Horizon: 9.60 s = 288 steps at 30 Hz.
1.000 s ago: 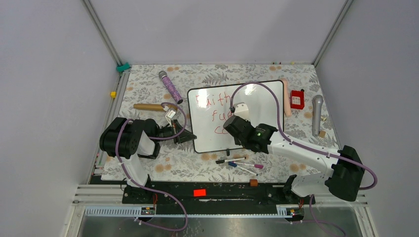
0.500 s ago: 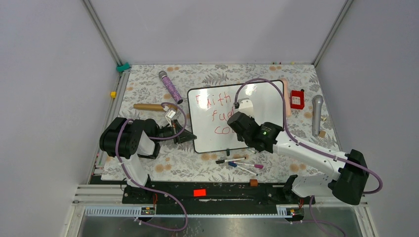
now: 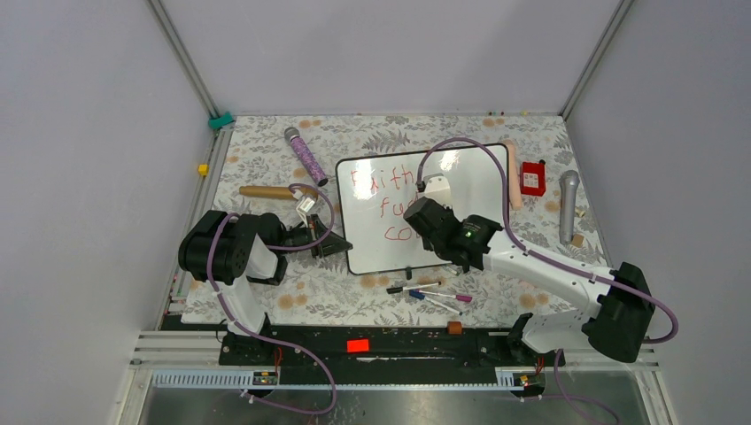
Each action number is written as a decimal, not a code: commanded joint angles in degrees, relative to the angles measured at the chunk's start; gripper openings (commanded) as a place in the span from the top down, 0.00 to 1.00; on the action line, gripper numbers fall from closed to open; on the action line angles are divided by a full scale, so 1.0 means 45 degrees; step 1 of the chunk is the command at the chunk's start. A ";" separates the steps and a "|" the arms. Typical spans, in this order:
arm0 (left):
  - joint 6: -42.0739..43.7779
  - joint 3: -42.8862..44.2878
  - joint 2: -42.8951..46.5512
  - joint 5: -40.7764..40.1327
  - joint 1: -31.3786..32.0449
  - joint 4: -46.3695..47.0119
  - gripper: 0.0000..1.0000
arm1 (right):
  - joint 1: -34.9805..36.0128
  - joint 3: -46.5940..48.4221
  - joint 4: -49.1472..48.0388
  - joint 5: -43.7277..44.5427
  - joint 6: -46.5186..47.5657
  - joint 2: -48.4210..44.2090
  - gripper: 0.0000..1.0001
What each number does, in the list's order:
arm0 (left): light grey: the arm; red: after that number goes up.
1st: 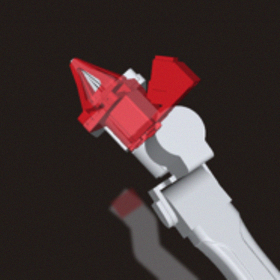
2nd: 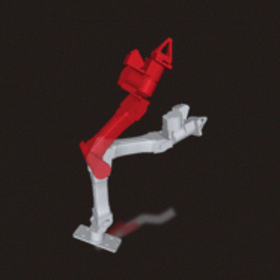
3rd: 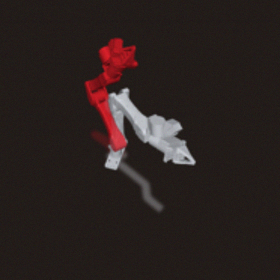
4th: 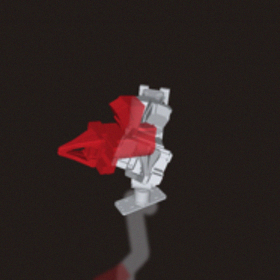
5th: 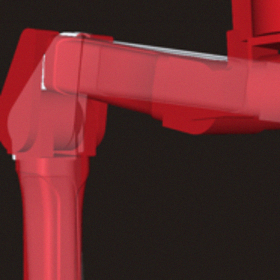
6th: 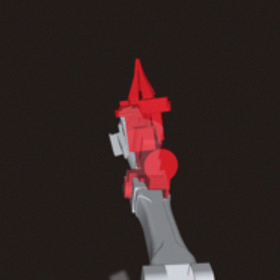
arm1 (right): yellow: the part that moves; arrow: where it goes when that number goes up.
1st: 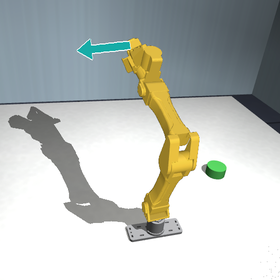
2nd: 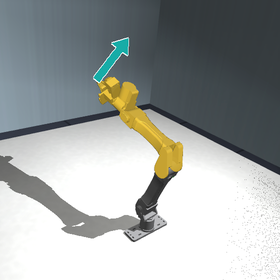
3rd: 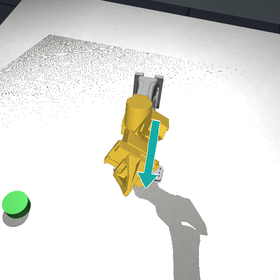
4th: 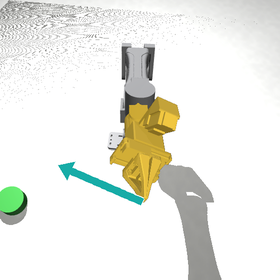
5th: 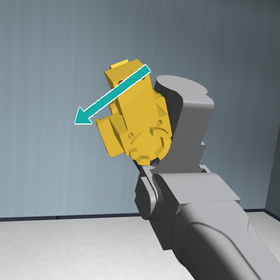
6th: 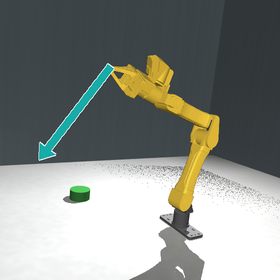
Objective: Write a sentence on the whiteboard
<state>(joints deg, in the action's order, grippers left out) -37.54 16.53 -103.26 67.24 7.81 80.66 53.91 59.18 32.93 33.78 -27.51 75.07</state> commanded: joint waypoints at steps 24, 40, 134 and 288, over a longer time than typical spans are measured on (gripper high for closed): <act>0.0100 0.0232 -0.0007 0.0342 0.0051 0.0864 1.00 | -0.0121 0.0124 0.0045 0.0143 -0.0038 0.0083 1.00; 0.0119 0.0233 -0.0018 0.0316 0.0049 0.0874 1.00 | -0.0517 0.0443 0.0029 0.0324 0.0287 0.0065 1.00; 0.0119 0.0219 -0.0038 0.0295 0.0042 0.0858 1.00 | -0.1294 -0.0611 0.0320 0.0449 0.0534 -0.1308 1.00; 0.0119 0.0215 -0.0021 0.0293 0.0040 0.0876 1.00 | -0.3169 -0.1927 -0.0109 -0.2009 0.0152 -0.3809 1.00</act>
<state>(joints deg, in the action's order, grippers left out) -37.56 16.53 -103.26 67.44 7.84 80.86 40.10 48.51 32.88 20.95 -27.07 61.60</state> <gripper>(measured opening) 0.054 0.155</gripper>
